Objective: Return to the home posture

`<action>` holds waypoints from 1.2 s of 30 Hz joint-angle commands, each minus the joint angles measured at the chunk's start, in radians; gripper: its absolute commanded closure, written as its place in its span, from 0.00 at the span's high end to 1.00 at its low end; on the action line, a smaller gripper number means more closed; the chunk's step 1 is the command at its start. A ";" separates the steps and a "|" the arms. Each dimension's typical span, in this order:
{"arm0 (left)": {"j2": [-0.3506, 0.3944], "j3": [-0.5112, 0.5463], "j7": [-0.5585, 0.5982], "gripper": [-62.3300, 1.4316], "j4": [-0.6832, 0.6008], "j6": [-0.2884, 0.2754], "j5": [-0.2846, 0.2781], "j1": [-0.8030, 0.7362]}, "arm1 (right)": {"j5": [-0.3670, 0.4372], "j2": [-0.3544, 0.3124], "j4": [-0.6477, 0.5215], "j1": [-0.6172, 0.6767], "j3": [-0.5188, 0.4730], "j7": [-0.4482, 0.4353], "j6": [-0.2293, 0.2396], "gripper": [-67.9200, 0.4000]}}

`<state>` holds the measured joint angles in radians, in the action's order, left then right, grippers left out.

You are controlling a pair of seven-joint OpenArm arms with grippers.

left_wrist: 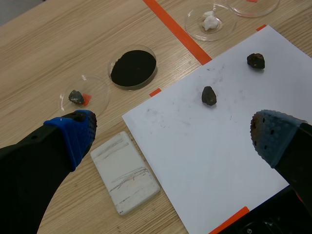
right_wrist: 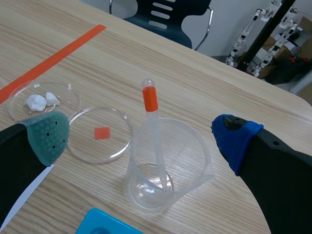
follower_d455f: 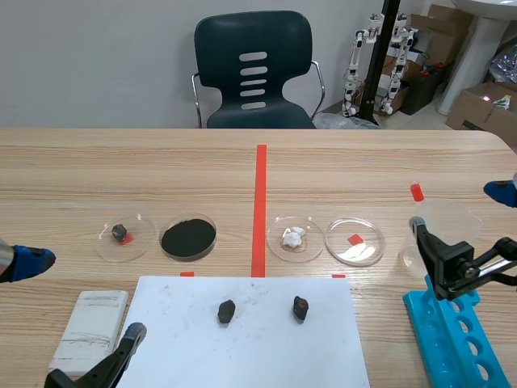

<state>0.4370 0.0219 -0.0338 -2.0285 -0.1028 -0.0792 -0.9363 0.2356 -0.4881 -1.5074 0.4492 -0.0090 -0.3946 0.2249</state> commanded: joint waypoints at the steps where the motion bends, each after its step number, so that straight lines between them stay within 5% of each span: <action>1: -0.006 0.001 0.013 1.00 -0.007 0.002 -0.005 -0.005 | 0.011 -0.024 -0.006 -0.011 -0.003 -0.014 0.000 0.90; 19: -0.006 0.001 0.013 1.00 -0.007 0.002 -0.005 -0.005 | -0.035 -0.024 -0.036 0.037 -0.003 -0.053 -0.021 0.90; 25: -0.006 0.001 0.013 1.00 -0.007 0.002 -0.005 -0.005 | -0.055 -0.029 -0.152 0.136 -0.003 -0.055 -0.079 0.90; 36: -0.006 0.001 0.013 1.00 -0.007 0.002 -0.005 -0.005 | -0.076 -0.082 -0.380 0.389 -0.065 -0.049 -0.042 0.90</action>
<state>0.4374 0.0219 -0.0338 -2.0285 -0.1028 -0.0792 -0.9363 0.1528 -0.5602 -1.8717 0.8337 -0.0502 -0.4282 0.1761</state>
